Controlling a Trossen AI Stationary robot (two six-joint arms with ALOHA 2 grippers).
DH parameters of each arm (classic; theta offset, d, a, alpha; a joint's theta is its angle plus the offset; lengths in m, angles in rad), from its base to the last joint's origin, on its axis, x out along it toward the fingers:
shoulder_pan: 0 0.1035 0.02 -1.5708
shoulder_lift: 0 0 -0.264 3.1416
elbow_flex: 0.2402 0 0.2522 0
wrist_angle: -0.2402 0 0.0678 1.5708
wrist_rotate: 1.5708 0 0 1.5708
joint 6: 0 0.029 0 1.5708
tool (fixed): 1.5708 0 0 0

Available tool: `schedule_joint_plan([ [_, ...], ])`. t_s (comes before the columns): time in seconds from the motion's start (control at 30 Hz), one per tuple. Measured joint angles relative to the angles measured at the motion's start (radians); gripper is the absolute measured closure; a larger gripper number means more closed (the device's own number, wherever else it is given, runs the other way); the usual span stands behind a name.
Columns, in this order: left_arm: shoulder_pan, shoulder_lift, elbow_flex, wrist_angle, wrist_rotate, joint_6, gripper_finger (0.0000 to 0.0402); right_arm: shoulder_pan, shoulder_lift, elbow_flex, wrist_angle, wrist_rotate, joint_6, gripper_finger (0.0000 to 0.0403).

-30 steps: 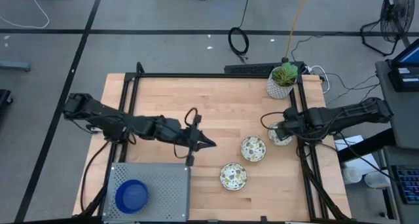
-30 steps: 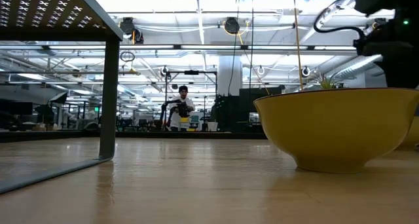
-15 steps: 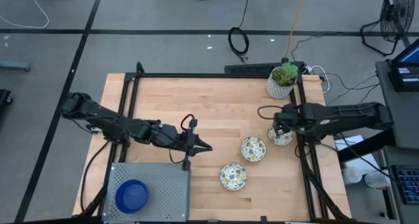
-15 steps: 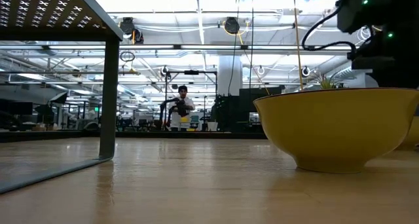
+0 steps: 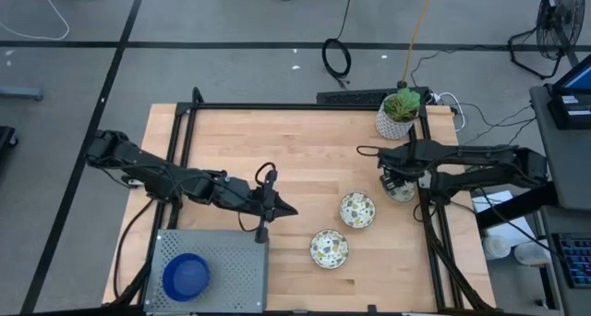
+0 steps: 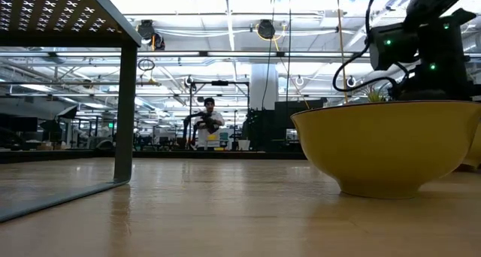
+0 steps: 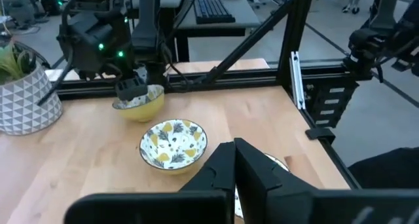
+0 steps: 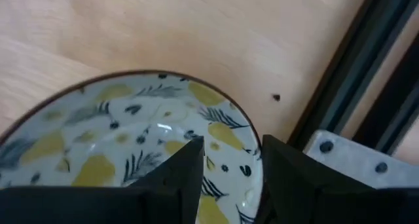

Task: Pick & Place Mini bowls
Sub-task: Put the top white patterned bowl on the shelf

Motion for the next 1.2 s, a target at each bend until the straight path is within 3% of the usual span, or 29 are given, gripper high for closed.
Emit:
schedule_joint_plan([
  [0.3, 0.000, 0.000, 0.000, -0.018, 0.001, -0.004, 0.0365, -0.012, -0.006, 0.000, 0.112, -0.028, -0.029, 0.0261],
  [0.73, 0.000, 0.000, 0.000, -0.022, 0.002, 0.001, 0.0398, -0.010, -0.006, 0.000, 0.271, -0.084, -0.062, 0.0261],
  [0.97, 0.000, 0.000, 0.000, -0.033, 0.001, 0.001, 0.0372, -0.010, -0.006, 0.050, 0.225, -0.182, -0.075, 0.0261],
  [1.2, 0.000, 0.000, 0.000, -0.033, 0.002, -0.004, 0.0356, 0.039, -0.006, 0.198, 0.031, -0.209, -0.013, 0.0261],
])
